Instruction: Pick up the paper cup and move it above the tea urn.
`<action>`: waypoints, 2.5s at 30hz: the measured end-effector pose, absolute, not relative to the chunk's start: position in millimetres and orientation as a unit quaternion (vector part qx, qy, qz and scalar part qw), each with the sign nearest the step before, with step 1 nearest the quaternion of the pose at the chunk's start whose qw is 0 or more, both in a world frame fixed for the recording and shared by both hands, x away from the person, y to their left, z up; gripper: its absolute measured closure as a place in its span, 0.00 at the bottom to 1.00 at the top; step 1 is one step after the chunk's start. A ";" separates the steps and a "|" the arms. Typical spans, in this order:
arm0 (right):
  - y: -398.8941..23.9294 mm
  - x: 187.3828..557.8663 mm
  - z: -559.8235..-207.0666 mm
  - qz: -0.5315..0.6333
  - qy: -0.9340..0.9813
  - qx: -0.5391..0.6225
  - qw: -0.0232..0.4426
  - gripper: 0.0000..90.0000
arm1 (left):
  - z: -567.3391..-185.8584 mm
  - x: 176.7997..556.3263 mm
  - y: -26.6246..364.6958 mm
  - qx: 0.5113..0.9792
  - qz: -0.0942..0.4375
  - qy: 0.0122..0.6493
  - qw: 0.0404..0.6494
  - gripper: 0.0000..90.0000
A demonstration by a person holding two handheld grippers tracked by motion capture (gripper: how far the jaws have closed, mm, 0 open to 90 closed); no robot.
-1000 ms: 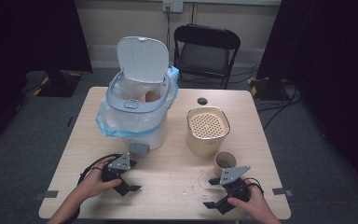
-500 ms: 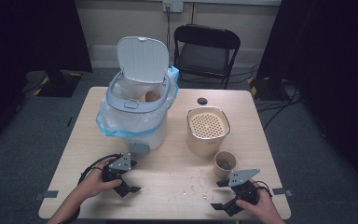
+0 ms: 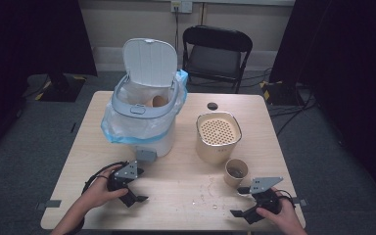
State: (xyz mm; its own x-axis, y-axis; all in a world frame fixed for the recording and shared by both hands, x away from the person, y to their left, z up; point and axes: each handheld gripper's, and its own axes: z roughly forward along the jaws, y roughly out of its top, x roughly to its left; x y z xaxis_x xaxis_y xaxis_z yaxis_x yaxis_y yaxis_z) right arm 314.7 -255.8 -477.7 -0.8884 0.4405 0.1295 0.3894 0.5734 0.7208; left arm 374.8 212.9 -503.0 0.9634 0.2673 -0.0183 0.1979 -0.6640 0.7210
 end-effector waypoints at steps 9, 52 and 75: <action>-267.9 324.2 -477.1 0.408 0.875 0.256 0.050 0.17 | -503.0 374.8 212.9 0.911 0.045 0.128 0.389 0.00; -261.3 374.7 -489.9 0.431 0.847 0.294 0.100 0.24 | -502.3 375.5 213.6 0.913 0.043 0.123 0.386 0.00; -258.1 376.1 -492.7 0.479 0.819 0.296 0.107 0.26 | -502.4 375.7 213.7 0.913 0.042 0.123 0.386 0.00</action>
